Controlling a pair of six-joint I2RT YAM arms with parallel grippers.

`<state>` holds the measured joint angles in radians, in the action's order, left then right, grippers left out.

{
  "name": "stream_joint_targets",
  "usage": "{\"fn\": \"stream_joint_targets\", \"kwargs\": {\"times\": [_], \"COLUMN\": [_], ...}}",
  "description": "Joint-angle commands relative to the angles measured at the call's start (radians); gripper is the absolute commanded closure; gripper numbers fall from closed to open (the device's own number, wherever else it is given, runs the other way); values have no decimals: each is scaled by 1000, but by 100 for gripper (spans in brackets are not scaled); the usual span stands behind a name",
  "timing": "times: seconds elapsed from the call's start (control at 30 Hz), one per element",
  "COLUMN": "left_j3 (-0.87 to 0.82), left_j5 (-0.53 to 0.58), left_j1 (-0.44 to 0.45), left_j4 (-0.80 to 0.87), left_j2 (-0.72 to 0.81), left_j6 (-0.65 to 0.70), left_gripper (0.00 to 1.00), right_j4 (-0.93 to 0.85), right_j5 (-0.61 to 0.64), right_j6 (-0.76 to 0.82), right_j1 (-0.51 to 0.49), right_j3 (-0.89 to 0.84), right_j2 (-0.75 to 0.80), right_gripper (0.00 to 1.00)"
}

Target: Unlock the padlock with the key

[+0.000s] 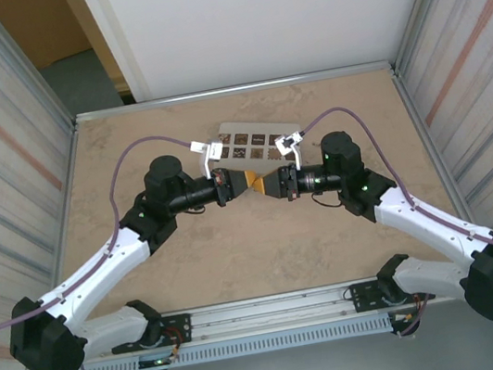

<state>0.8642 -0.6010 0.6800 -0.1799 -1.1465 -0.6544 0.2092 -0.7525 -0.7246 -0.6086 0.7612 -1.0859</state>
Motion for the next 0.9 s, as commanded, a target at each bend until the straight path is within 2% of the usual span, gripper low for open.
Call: {"fn": "stream_joint_targets", "kwargs": {"times": [0.0, 0.23, 0.47, 0.6, 0.77, 0.87], "left_j3": [7, 4, 0, -1, -2, -4], "left_j5": [13, 17, 18, 34, 94, 174], "left_j1": [0, 0, -1, -3, -13, -15], "left_j4": [-30, -30, -29, -10, 70, 150], "left_j2": [11, 13, 15, 26, 70, 100], "left_j6": [0, 1, 7, 20, 66, 111], "left_gripper": [100, 100, 99, 69, 44, 35], "right_j4": [-11, -17, -36, -95, -214, -264], "right_j5": [12, 17, 43, 72, 124, 155], "right_j6": [15, 19, 24, 55, 124, 166], "right_j1": [-6, -5, -2, 0, 21, 46], "right_j3": [15, 16, 16, 25, 43, 46], "right_j2": [7, 10, 24, 29, 25, 10], "right_gripper": [82, 83, 96, 100, 100, 100]}}
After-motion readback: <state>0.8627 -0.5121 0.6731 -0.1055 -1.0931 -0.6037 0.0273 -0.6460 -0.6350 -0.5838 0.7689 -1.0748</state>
